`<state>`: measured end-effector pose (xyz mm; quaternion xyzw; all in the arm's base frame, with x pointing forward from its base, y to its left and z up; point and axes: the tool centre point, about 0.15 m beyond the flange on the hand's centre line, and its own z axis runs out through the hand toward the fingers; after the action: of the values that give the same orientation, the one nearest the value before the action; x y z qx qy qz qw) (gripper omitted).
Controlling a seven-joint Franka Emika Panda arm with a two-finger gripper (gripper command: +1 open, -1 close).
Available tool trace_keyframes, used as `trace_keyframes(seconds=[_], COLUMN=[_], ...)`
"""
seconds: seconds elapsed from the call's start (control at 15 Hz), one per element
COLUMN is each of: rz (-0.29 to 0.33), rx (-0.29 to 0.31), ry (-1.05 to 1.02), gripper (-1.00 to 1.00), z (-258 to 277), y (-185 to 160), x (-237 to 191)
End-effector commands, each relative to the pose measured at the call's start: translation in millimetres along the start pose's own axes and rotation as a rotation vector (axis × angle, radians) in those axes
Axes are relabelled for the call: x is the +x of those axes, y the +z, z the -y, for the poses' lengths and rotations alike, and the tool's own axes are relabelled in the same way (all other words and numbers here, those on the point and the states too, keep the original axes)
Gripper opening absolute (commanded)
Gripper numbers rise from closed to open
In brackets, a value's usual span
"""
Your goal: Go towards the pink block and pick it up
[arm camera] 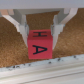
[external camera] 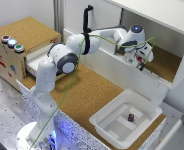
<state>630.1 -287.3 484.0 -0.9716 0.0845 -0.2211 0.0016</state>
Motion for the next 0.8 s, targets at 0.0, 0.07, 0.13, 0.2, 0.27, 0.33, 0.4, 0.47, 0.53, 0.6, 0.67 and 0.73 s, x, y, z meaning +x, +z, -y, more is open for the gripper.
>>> trace_keyframes(seconds=[0.0,0.07,0.13,0.2,0.27,0.33,0.4,0.47,0.53,0.6,0.67,0.73], rz=[-0.051,-0.034,-0.022,-0.007,0.004,0.020,0.039,0.059,0.077,0.090,0.108,0.114], rx=[-0.021,-0.032,-0.044,-0.052,-0.064,-0.072,-0.074,-0.081,-0.086,-0.097,-0.099,-0.112], ry=[0.055,0.075,0.089,0.096,0.105,0.110,0.113,0.106,0.100,0.102,0.102,0.094], gripper=[-1.00,-1.00,-1.00,-1.00,-1.00,-1.00,-1.00,-1.00,-1.00,-1.00,-1.00,-1.00], z=[-13,-14,-13,-13,-12,-10,-7,-1,6,13,19,27], y=[-42,-44,-45,-45,-47,-48,-47,-47,-47,-45,-43,-42], x=[-61,-69,-77,-85,-94,-106,-115,-130,-143,-156,-167,-183])
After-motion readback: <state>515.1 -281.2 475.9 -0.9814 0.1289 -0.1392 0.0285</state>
